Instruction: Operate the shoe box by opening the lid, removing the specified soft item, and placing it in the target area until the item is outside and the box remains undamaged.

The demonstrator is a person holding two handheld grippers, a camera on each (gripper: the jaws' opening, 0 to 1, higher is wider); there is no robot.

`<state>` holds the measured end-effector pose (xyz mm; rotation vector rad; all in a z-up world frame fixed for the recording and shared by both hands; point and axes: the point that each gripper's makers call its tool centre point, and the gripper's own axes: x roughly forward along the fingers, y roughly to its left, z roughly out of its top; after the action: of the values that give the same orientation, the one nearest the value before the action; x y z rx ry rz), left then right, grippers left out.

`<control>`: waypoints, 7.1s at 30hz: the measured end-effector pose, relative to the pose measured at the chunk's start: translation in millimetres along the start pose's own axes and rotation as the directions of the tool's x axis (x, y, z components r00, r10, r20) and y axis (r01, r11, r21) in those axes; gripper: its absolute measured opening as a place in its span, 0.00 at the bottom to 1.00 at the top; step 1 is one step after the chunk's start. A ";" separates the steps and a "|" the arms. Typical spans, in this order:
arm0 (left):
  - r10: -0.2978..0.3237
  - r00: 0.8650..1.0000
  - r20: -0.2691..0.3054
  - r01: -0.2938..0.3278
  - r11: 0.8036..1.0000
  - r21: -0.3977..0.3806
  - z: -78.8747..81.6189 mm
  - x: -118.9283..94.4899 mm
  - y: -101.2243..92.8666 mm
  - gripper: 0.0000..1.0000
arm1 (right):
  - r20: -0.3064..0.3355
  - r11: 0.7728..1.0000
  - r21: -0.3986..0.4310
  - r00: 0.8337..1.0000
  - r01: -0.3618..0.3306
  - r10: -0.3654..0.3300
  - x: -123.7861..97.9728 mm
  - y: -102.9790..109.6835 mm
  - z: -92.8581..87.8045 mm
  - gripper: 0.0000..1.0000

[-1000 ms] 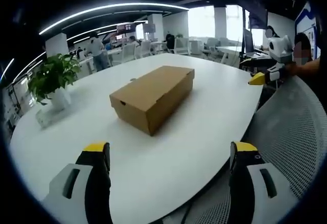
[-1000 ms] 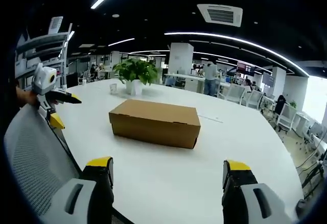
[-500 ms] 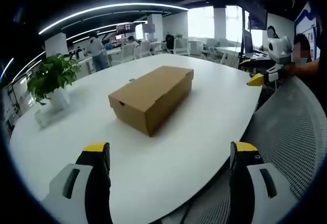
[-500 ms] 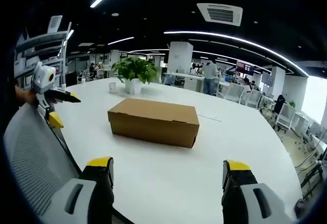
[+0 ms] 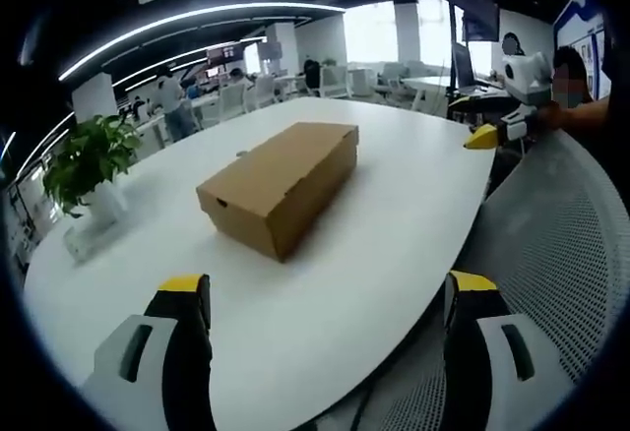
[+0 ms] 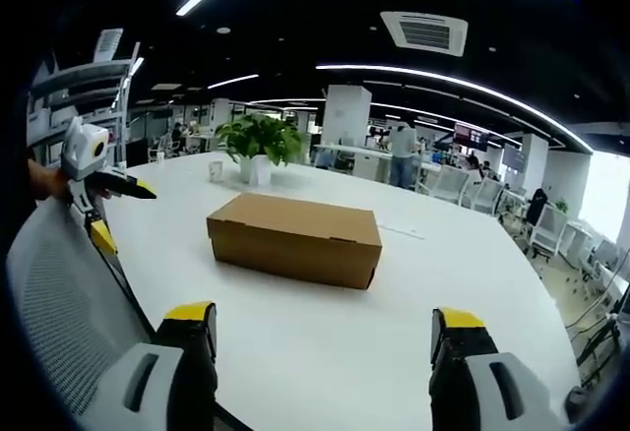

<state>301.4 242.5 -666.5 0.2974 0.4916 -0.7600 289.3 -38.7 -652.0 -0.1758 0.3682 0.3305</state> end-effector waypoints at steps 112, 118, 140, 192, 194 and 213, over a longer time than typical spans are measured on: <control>0.089 0.996 -0.028 -0.092 0.983 -0.158 29.8 130.5 87.2 0.79 | -0.089 0.945 -0.107 0.949 -0.310 0.301 180.8 -45.5 15.3 0.74; 0.099 0.995 -0.021 -0.101 0.979 -0.178 32.8 138.9 87.3 0.77 | -0.100 0.939 -0.106 0.943 -0.328 0.318 192.2 -42.2 14.5 0.71; 0.134 0.991 -0.018 -0.135 0.967 -0.215 33.1 153.9 88.5 0.74 | -0.129 0.933 -0.096 0.933 -0.348 0.335 214.2 -37.0 14.7 0.67; -0.043 0.989 -0.139 0.034 0.997 -0.064 3.0 121.5 135.3 0.71 | -0.163 0.957 -0.076 0.950 -0.281 0.266 190.2 33.2 14.3 0.55; -0.050 0.988 -0.144 0.040 0.997 -0.066 0.2 118.9 138.6 0.70 | -0.166 0.959 -0.067 0.951 -0.277 0.263 189.5 36.7 15.3 0.55; -0.050 0.979 -0.200 0.044 0.998 -0.035 -22.6 93.4 165.9 0.70 | -0.156 0.948 -0.075 0.942 -0.310 0.296 182.1 84.8 17.8 0.52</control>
<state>471.3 312.5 -721.2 0.3365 0.7022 -0.7718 426.0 96.1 -714.0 -0.2414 0.5233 0.6439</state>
